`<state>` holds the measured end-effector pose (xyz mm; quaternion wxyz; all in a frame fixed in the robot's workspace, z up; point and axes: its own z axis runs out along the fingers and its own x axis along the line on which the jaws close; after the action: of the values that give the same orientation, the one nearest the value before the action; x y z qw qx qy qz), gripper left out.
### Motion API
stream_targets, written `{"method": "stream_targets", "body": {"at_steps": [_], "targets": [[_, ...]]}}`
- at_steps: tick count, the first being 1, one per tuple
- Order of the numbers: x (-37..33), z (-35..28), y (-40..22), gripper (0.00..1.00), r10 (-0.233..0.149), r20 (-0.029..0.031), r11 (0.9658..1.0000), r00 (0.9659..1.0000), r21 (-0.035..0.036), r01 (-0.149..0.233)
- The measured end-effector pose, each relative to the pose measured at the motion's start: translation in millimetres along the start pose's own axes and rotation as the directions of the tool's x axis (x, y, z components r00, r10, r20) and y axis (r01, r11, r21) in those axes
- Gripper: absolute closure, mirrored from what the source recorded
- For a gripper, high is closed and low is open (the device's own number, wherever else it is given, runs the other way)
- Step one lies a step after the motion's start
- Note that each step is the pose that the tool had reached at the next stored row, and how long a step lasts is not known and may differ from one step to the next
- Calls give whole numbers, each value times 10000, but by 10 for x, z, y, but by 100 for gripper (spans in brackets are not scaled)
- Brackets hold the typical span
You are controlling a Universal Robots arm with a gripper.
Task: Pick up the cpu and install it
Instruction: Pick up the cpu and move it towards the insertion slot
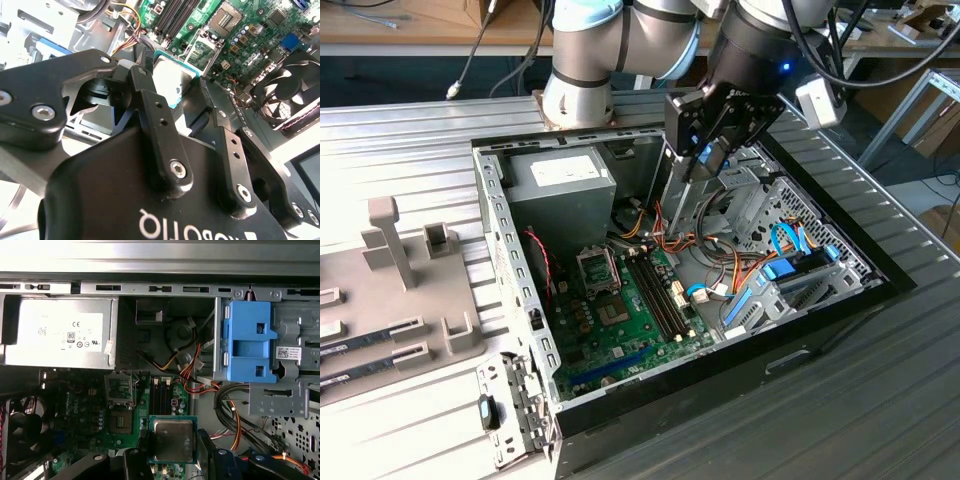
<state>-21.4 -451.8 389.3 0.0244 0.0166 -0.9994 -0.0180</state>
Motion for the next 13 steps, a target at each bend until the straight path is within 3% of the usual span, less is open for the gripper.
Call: {"method": "stream_targets", "body": {"at_steps": [13], "targets": [[3,9,-95,53,0,0,10000,10000,1,0]]}}
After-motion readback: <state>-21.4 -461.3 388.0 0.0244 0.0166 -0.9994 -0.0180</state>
